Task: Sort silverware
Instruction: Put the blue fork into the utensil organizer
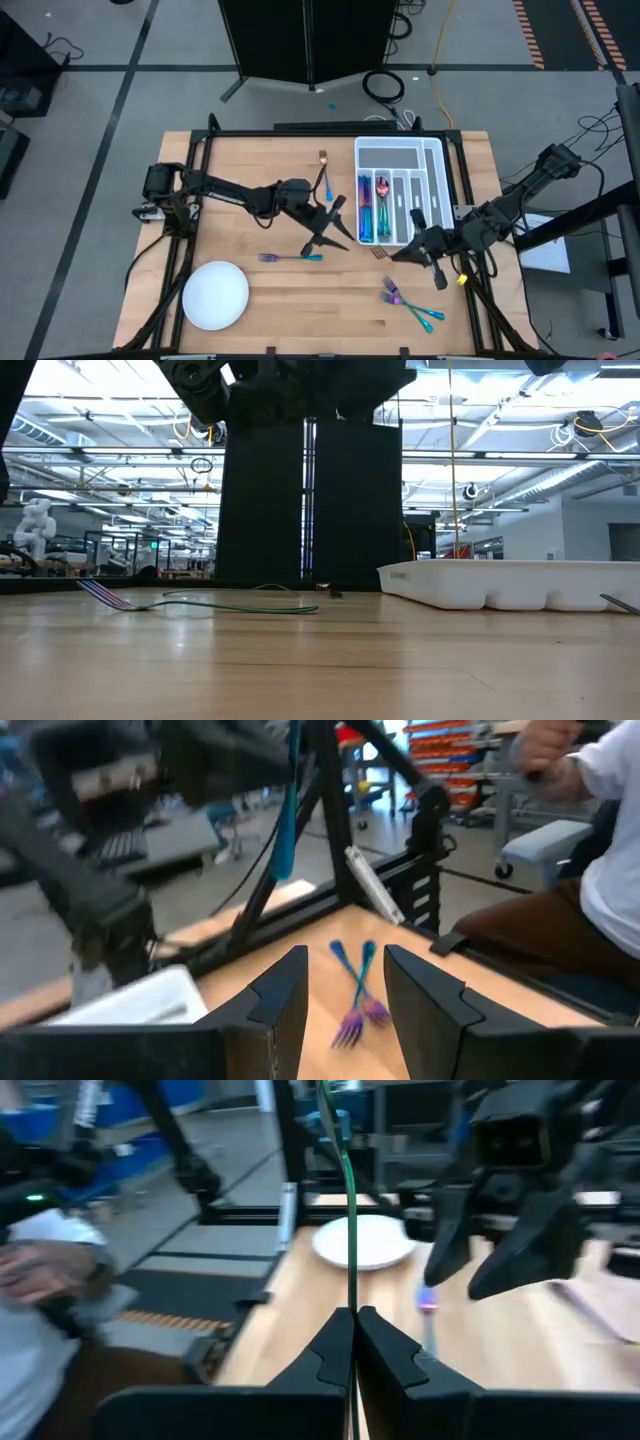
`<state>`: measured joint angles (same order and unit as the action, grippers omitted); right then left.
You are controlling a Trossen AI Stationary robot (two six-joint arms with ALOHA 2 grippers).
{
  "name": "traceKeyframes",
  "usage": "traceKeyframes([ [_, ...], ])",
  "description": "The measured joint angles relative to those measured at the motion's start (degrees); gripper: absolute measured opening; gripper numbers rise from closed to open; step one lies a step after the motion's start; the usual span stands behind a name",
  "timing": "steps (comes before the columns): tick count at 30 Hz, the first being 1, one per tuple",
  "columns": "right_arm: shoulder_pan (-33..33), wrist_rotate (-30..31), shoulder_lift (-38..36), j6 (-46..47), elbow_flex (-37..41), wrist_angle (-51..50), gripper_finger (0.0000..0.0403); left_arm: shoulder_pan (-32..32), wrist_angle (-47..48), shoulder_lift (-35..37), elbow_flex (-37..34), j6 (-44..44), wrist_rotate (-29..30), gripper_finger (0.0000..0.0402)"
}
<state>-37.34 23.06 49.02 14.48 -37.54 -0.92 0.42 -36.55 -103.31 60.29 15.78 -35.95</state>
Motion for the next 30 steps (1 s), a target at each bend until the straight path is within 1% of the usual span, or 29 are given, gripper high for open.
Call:
traceKeyframes([
  [3, 1.1, -5.1, 1.5, 0.3, 0.0, 2.5, 0.0, -1.2, -2.7, 0.0, 0.0, 1.4, -1.8, 0.0135],
  [9, 5.6, -18.9, 8.0, 1.3, 0.0, 11.3, 0.0, -4.2, -4.1, 0.0, 0.0, 6.3, -2.6, 0.0135],
  [13, 8.8, -28.4, 14.2, 2.8, 0.0, 19.4, 0.0, -6.0, -5.6, 0.0, 0.0, 8.8, -3.1, 0.0135],
  [18, 12.5, -38.8, 23.2, 5.4, 0.0, 30.6, 0.0, -7.3, -7.8, 0.0, 0.0, 8.8, -4.7, 0.0135],
  [24, 16.8, -44.3, 32.1, 9.8, 0.0, 37.6, 0.0, -8.2, -8.1, 0.0, 0.0, 8.8, -4.8, 0.0135],
  [27, 18.0, -47.3, 34.8, 10.0, 0.0, 42.6, 0.0, -8.3, -7.6, 0.0, 0.0, 8.8, -5.1, 0.0135],
  [30, 19.1, -48.9, 36.3, 9.9, 0.0, 44.9, 0.0, -8.3, -7.6, 0.0, 0.0, 8.8, -6.2, 0.0135],
])
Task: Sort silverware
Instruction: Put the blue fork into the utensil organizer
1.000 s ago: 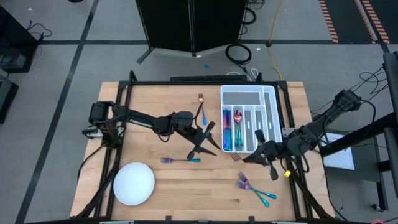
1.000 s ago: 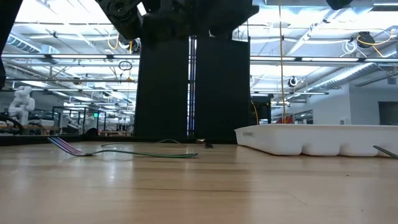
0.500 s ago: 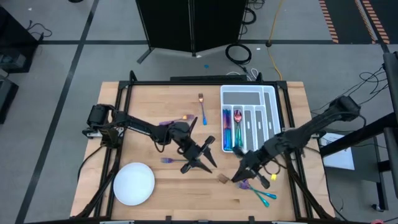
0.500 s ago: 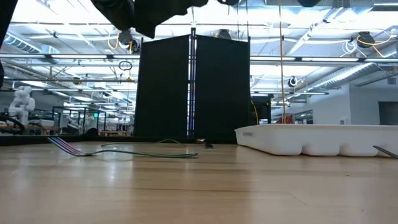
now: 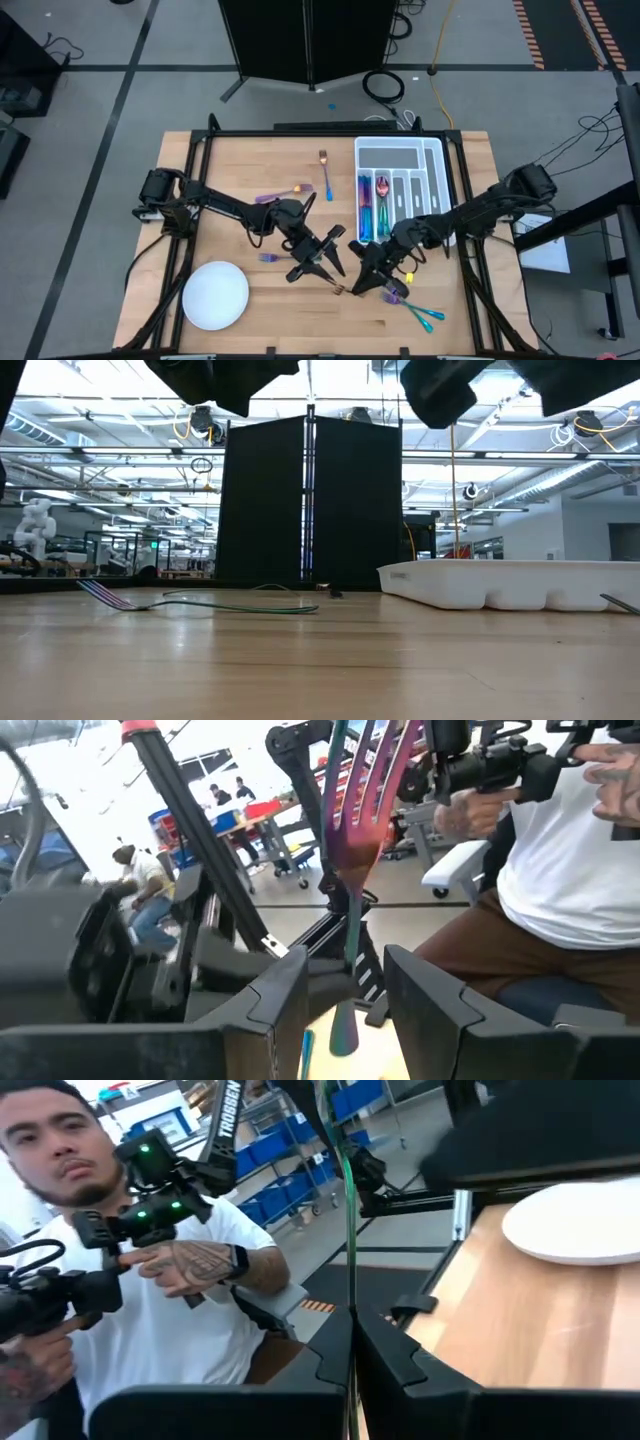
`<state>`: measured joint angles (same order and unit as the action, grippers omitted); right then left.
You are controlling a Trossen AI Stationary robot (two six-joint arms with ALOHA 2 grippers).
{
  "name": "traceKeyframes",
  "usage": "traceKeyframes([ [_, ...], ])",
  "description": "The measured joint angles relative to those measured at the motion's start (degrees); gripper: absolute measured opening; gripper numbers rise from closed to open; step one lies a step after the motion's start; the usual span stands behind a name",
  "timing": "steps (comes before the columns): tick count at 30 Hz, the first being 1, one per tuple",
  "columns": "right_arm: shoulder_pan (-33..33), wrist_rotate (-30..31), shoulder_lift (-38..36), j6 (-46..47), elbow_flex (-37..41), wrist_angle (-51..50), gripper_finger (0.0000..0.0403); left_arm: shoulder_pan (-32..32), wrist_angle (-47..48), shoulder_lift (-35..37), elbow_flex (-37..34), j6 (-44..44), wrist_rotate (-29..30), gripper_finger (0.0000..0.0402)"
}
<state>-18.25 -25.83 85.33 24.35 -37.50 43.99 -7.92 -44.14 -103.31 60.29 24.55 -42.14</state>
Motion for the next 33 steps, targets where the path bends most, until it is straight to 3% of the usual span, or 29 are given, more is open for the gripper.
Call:
traceKeyframes([
  [16, 6.3, -5.9, 1.6, -0.4, 0.0, 3.9, 0.0, -0.1, 0.7, 0.0, 0.0, 0.0, -0.8, 0.0135],
  [29, 8.1, -6.0, 1.6, -0.1, 0.0, 3.9, 0.0, -0.1, 0.6, 0.0, 0.0, 0.2, -2.5, 0.0134],
  [33, 8.2, -5.8, 1.6, -0.4, 0.0, 4.5, 0.0, -0.1, 0.3, 0.0, 0.0, 0.3, -2.3, 0.0118],
])
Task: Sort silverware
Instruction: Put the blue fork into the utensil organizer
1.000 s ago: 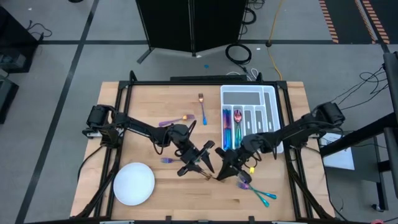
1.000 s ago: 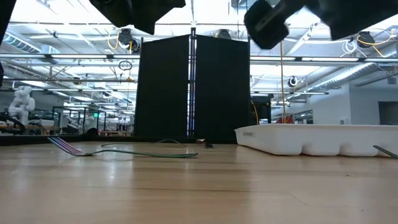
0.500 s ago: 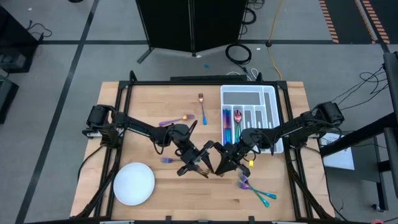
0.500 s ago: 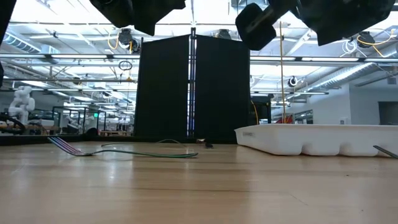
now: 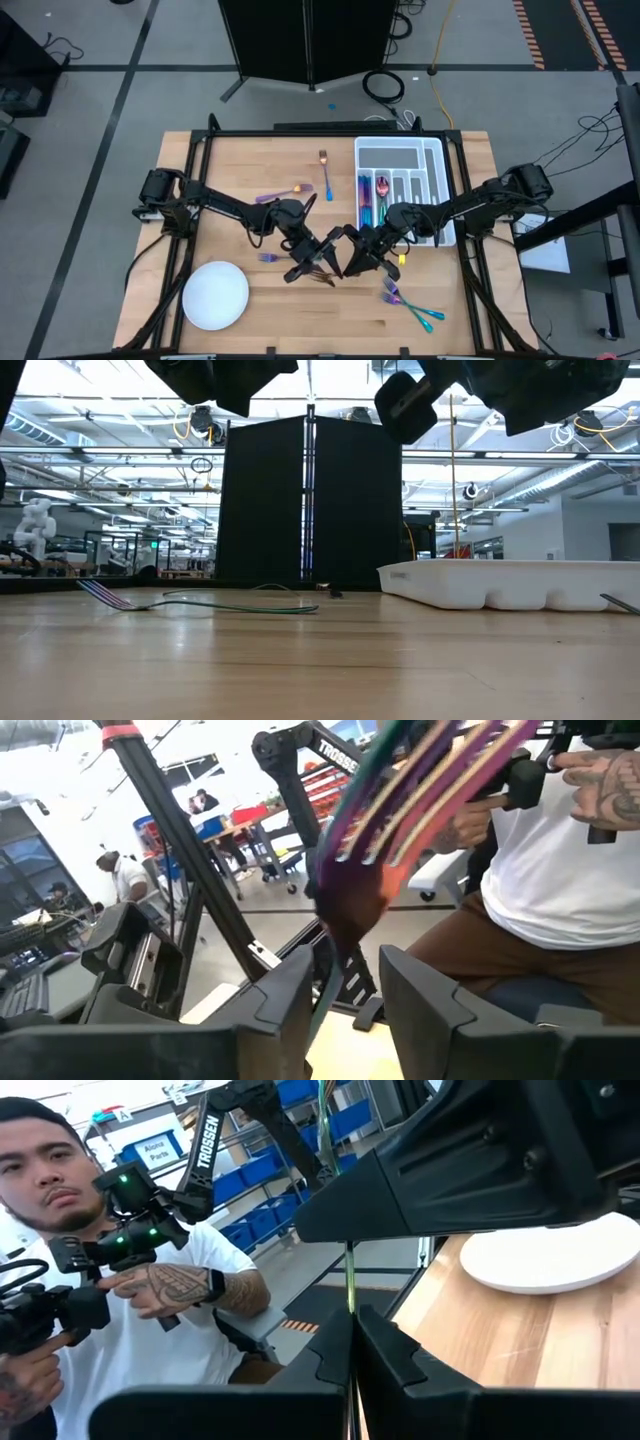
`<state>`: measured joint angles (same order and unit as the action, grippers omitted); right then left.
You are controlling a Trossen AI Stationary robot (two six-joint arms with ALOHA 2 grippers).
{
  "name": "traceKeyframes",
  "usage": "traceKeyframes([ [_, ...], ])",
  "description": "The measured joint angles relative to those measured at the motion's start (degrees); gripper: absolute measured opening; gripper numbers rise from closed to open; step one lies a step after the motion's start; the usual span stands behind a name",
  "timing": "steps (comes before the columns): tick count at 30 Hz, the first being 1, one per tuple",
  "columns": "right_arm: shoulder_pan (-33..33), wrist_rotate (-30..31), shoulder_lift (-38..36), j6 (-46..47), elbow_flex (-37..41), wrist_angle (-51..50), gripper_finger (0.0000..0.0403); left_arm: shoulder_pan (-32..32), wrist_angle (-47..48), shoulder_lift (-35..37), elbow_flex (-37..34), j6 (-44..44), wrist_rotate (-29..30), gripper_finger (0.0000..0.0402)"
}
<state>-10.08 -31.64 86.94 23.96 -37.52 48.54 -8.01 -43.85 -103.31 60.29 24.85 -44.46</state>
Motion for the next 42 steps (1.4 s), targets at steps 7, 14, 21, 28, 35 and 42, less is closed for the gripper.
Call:
traceKeyframes([
  [7, 0.0, 0.1, 0.0, -0.1, 0.0, 0.1, 0.0, 0.0, -0.9, 0.0, 0.0, 1.6, 1.7, 0.0036],
  [14, 0.0, 0.9, 0.0, 0.7, 0.0, 0.3, 0.0, 0.0, -1.4, 0.0, 0.1, 1.6, 3.6, 0.0011],
  [21, 1.6, 1.1, -1.0, 1.8, 0.0, -0.3, 0.0026, 0.1, -1.0, 0.0, 0.0, 0.8, 4.0, 0.0007],
  [28, 4.8, 2.4, -12.4, -3.1, 0.0, -18.7, 0.0076, 0.3, 0.7, 1.9, 0.0, -4.6, 4.6, 0.0007],
  [35, 1.1, 20.3, -29.7, -6.2, 0.0, -43.9, 0.0086, -0.2, 14.8, 8.9, 0.0, -11.9, 33.3, 0.0007],
  [42, -9.9, 58.3, -35.7, -8.2, 0.0, -47.4, 0.0086, 1.8, 20.4, 8.5, 0.0, -23.9, 61.6, 0.0007],
])
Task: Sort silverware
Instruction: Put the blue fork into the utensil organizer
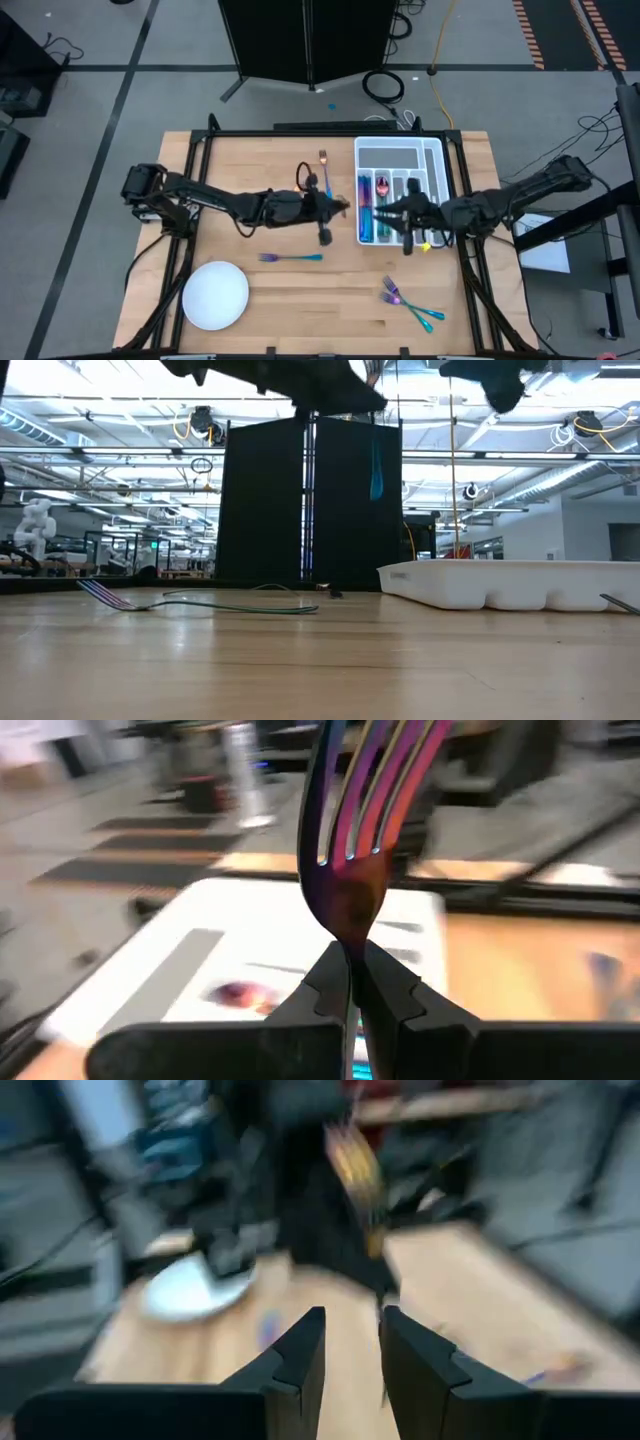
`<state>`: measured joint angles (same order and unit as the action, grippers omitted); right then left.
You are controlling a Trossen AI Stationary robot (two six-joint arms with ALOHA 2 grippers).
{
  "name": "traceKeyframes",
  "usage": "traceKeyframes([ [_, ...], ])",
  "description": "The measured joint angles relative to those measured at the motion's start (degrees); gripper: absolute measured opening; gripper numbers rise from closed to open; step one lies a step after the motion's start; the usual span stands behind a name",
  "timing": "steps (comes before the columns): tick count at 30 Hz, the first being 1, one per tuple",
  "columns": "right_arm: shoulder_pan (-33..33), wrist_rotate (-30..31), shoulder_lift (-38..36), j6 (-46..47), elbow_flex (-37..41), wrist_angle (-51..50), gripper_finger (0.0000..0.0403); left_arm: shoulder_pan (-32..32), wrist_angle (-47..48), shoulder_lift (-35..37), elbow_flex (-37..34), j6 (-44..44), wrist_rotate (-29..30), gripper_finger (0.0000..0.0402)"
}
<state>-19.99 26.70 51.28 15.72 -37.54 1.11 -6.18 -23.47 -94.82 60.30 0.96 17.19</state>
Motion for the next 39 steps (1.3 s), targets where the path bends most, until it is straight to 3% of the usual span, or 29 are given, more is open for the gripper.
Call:
traceKeyframes([
  [3, -3.3, 11.6, 4.1, -6.6, 0.0, 8.7, 0.0087, 0.6, 0.0, -0.7, 0.0, -1.8, 4.5, 0.0007],
  [8, -4.2, 15.8, 14.7, -18.9, 0.0, 23.9, 0.0087, 0.7, -1.2, -2.3, 1.4, -1.7, 4.1, 0.0007],
  [14, -4.5, 27.2, 20.9, -30.4, 0.0, 34.3, 0.0087, -0.4, -1.0, -3.9, 2.8, 1.2, 3.5, 0.0007],
  [39, 0.2, 23.8, 25.4, -29.9, 0.0, 39.4, 0.0085, 0.2, -1.7, -4.0, 2.8, 1.4, -0.6, 0.0007],
])
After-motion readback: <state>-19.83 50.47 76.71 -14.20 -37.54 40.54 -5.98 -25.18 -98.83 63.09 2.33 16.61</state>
